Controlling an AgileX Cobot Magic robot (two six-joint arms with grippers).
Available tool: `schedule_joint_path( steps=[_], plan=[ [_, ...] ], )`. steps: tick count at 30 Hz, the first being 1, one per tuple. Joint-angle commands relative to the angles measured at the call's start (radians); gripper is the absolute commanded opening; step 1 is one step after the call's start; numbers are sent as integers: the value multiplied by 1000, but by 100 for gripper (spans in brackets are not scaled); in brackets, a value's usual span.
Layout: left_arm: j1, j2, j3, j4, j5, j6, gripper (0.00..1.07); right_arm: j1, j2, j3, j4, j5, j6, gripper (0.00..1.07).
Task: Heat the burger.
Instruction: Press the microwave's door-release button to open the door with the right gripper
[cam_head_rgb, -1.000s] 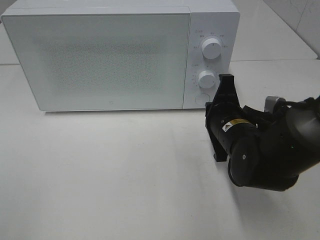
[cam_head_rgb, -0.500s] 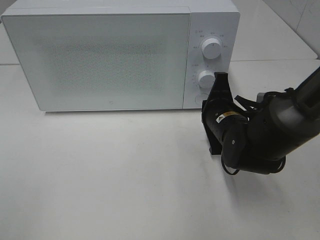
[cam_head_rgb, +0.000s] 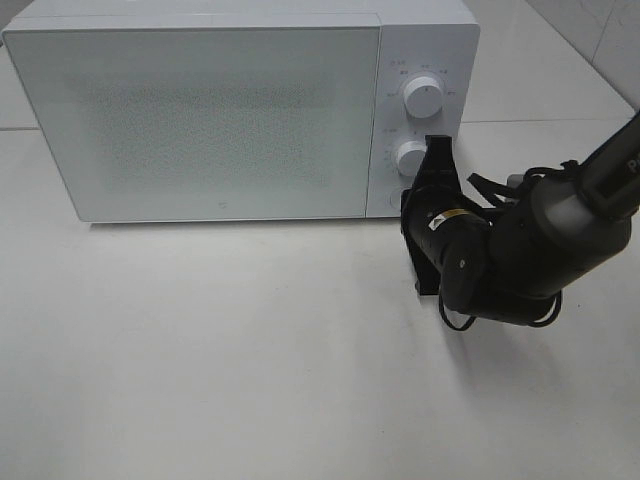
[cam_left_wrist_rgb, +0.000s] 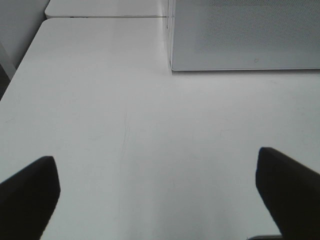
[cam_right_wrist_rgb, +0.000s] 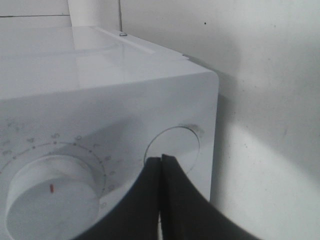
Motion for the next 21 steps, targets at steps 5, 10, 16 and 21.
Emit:
schedule_joint_path(
  steps=[5,10,16,21],
  plan=[
    [0,-18,2,-2,-16,-3,100,-13,28,-32,-41,4,14,0],
    [0,-18,2,-2,-16,-3,100,-13,40,-54,-41,10,13,0],
    [0,-18,2,-2,-16,-3,100,-13,66,-68,-32,11,13,0],
    [0,-18,2,-2,-16,-3,100,-19,68,-70,-10,16,10,0]
  ],
)
